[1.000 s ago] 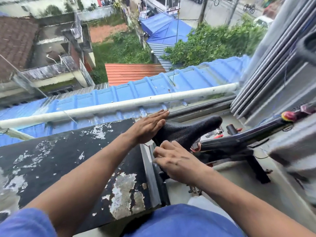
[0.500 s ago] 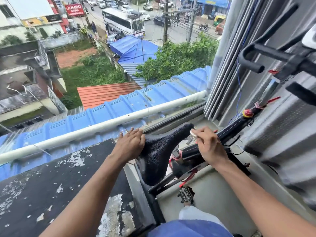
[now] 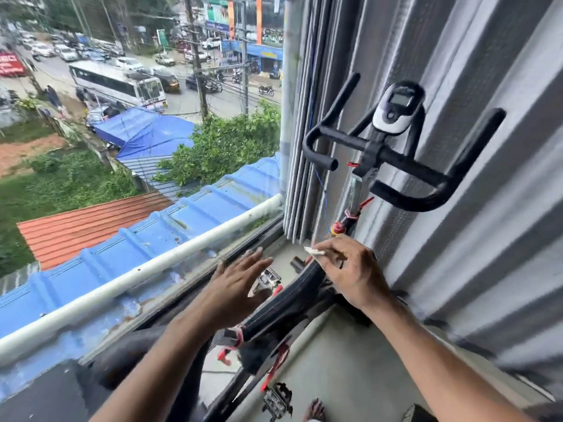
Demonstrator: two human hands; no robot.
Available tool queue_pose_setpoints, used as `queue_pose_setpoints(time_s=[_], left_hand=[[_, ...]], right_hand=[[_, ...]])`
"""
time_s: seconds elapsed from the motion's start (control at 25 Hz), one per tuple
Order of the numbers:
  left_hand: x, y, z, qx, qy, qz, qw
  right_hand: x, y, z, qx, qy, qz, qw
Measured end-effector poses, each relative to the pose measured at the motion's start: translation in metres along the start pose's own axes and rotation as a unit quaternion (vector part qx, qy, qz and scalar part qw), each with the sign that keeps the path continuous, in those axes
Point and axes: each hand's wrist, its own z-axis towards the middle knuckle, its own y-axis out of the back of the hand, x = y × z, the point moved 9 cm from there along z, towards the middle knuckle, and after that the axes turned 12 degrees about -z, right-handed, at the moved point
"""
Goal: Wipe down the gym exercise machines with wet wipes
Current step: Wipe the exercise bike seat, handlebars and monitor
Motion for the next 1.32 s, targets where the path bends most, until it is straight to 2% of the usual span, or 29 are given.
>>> queue_pose_setpoints(time_s=[0.2,0.4,0.52,0.64,0.76,0.84,1.04,1.32], left_hand=[[-0.044,-0.017,0.088,0.034,-0.061,0.022,0.997],[-0.095,-0.013,0.205,-0.029,-0.169,0.022,0.985],[-0.11,-0.024,0.279,-0.041,-0.194,0.046,0.979],[-0.117,-0.024,0.337,-0.083,-0.217,0.132,0.964],[-0.135,0.002,0.392,-0.108,-0.238,0.156,0.952],[-0.156,0.014,0.426,-0.097,-0.27,0.171,0.942],[-0.166,0.006,0.458,-0.094,-0.303,0.204,0.926],[-0.162,0.001,0.464,-0.082,-0.319,0.177,0.927]], right_hand=[[-0.072,0.038,0.005,-0.032,-0.06,-0.007,0.998],[-0.14,0.069,0.044,-0.073,-0.099,-0.034,0.992],[-0.175,0.074,0.069,-0.089,-0.094,-0.085,0.988],[-0.193,0.077,0.088,-0.092,-0.06,-0.142,0.984],[-0.199,0.085,0.105,-0.109,-0.022,-0.157,0.981],[-0.209,0.084,0.122,-0.116,-0.01,-0.155,0.981],[-0.224,0.041,0.16,-0.051,-0.002,-0.173,0.984],[-0.22,0.027,0.14,-0.055,-0.004,-0.166,0.985]])
